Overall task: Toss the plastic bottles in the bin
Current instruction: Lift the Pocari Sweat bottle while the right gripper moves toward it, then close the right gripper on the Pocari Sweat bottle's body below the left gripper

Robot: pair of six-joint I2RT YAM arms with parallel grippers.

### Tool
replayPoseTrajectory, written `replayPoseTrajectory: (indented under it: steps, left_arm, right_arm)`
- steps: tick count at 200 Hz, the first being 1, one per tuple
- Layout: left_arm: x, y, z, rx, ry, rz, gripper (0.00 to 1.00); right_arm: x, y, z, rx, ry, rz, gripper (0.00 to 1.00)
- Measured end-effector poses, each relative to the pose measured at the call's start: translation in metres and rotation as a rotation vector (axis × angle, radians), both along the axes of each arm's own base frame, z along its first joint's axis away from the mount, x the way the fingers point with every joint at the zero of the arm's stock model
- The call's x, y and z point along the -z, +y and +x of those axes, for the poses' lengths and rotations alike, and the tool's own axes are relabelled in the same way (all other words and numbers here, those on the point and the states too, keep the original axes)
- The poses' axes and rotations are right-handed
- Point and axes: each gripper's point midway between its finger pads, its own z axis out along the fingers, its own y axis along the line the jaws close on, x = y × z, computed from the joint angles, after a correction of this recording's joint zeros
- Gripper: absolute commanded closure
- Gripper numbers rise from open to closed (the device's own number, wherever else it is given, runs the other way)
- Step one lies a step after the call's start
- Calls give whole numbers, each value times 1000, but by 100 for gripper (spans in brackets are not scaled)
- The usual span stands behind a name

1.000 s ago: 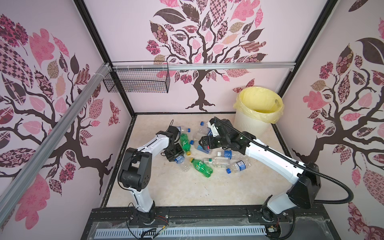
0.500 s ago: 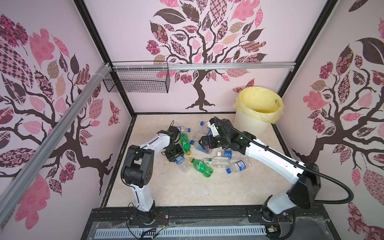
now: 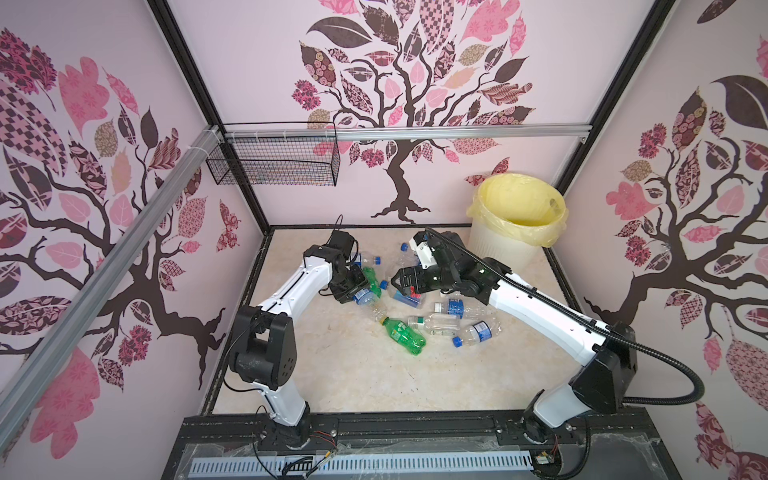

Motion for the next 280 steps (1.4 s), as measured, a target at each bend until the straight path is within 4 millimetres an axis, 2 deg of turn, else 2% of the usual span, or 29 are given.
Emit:
replayPoseTrajectory:
  steps: [43,71,108,137,163,205,244,280]
  left_arm:
    - [-30,-9,6,-6,-52,-64,59]
    - [-42,-18,9,-9,-67,-99,59]
    - [-66,-43,9,20,-103,-153,60]
    - [-87,-63,9,47,-139,-194,60]
    - [-94,-76,5,66,-144,-217,60]
    - [-99,-80,1,59,-137,-244,60]
    - [-107,-81,-3,46,-153,-277,60]
    - [-104,-82,-4,41,-146,-283,57]
  right_arm:
    - [-1,7,-7,-43,23,32,0]
    - [3,12,-14,-82,47,56,1]
    - [20,16,-23,-115,99,68,1]
    - [20,18,-23,-122,100,74,1]
    - [22,19,-22,-123,98,74,3]
    - [24,18,-22,-125,96,70,14]
    - [25,18,-22,-125,99,70,30]
    - [29,18,-23,-122,112,70,40]
